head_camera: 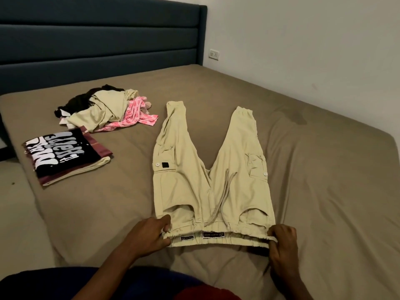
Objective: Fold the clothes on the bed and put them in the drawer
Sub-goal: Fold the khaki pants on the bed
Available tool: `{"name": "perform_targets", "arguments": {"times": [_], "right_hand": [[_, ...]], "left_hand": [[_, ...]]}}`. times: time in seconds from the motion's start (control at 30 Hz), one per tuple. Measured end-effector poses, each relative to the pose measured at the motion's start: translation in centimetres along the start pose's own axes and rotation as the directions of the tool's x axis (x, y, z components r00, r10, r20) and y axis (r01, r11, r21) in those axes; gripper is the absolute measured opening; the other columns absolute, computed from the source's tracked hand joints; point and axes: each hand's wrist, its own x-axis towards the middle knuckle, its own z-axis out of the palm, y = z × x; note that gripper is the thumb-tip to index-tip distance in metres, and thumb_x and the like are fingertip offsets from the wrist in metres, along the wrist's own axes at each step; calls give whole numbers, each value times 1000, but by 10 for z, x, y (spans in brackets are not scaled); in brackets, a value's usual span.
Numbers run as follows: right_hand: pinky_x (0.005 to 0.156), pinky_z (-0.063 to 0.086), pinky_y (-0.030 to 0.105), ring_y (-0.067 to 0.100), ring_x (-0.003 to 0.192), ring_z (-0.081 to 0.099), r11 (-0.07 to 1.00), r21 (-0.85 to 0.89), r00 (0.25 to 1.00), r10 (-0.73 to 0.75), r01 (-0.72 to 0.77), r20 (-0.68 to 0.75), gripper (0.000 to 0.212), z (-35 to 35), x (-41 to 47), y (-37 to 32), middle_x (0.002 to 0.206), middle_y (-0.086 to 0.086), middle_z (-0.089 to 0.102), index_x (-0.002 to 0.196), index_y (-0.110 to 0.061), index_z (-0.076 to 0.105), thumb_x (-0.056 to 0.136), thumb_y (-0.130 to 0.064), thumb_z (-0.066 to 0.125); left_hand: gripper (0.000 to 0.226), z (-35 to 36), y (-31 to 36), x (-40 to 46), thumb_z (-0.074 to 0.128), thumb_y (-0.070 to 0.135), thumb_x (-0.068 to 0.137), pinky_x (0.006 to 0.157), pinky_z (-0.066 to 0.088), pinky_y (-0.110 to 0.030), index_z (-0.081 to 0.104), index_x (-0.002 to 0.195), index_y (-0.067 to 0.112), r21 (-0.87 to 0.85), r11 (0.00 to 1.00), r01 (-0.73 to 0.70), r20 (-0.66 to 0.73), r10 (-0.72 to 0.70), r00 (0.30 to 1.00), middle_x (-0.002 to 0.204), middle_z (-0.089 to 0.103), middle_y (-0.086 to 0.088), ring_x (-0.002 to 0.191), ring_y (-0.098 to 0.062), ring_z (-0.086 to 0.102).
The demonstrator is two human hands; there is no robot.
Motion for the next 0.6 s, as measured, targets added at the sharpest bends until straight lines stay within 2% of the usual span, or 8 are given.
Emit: {"name": "perform_targets", "arguments": {"times": [0.07,0.17,0.27,0.33,0.43,0.53,0.6], "right_hand": [[82,40,30,15,98,46,996,-50,997,-66,68,51,13,0,-3,6,92,-13,54,85,-21,58,80,-21,46],[78,39,39,19,92,48,979,-162,992,-114,122,60,16,7,0,19,86,-14,54,78,-21,60,83,-26,46],[75,35,38,21,86,48,949,-287,991,-130,132,26,23,17,20,10,74,-8,55,67,-17,59,84,-29,49],[71,34,37,24,76,50,922,-347,985,-167,170,37,27,28,36,3,68,-4,54,63,-17,56,85,-30,50],[64,37,36,25,67,52,909,-367,980,-193,200,56,30,51,69,-10,65,-1,54,63,-15,57,87,-30,50],[58,34,31,20,68,49,943,-303,991,-128,134,40,26,80,110,-26,65,-4,54,67,-17,57,90,-29,54],[59,39,32,19,75,52,971,-225,995,-66,81,72,18,107,146,-33,72,-4,58,74,-18,60,92,-22,64]], "left_hand": [[32,-2,-1,-1,59,56,80,53,28,-14,46,97,32,58,998,-7,40,4,999,66,49,15,56,0,42],[53,0,-2,0,54,84,77,56,32,-17,50,98,36,80,996,31,93,-38,995,67,52,15,65,-4,49],[66,0,-6,10,33,97,76,62,45,-25,58,78,36,6,997,75,-85,-74,994,64,59,12,63,-3,56],[68,2,-12,15,29,93,81,59,48,-29,62,77,34,-39,994,101,-246,-107,963,60,58,11,58,-4,55],[48,4,-22,26,39,74,86,55,45,-29,65,86,34,-132,979,154,-390,-195,900,61,54,13,59,-6,54],[39,-1,-32,42,42,56,90,57,49,-31,65,96,25,-133,965,226,-497,-262,827,80,60,8,69,-17,62],[31,-8,-40,57,46,47,94,61,52,-34,63,103,22,-152,943,297,-522,-331,786,95,63,1,78,-22,64]]}}
